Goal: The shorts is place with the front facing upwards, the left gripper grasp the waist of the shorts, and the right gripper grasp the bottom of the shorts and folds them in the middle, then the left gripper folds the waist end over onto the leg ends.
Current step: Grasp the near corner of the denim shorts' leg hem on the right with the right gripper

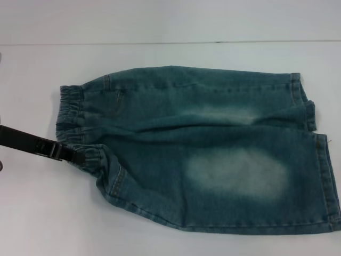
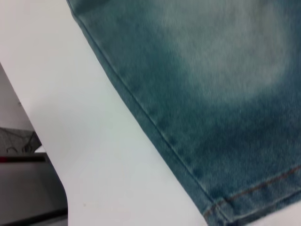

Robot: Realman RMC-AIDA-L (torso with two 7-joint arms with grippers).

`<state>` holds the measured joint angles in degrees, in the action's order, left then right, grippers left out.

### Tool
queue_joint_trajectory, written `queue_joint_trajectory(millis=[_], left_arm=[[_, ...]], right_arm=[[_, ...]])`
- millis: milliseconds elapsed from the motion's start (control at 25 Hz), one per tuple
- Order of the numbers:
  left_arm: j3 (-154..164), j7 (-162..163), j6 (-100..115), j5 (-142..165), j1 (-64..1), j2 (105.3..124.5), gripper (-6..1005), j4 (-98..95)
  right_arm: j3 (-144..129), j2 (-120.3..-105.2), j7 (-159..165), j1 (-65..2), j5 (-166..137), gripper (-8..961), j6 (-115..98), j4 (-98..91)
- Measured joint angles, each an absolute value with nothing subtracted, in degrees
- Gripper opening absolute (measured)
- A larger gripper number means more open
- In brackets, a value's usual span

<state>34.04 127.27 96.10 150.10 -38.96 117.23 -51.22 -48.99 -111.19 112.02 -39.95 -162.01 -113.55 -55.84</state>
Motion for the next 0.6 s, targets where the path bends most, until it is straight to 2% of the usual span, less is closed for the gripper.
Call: queue_joint_trajectory(millis=[160, 600], left_arm=[[34.0, 127.3, 95.6, 150.1, -39.0, 117.24, 48, -51.1], [33.9, 127.5, 95.2, 150.1, -39.0, 117.24, 48, -51.0]], right_arm=[[-50.3, -111.3, 112.2, -39.9, -162.8, 915, -113.5, -55.5], [-53.1, -113.08, 112.7, -40.1, -164.8, 915, -112.9, -55.0]])
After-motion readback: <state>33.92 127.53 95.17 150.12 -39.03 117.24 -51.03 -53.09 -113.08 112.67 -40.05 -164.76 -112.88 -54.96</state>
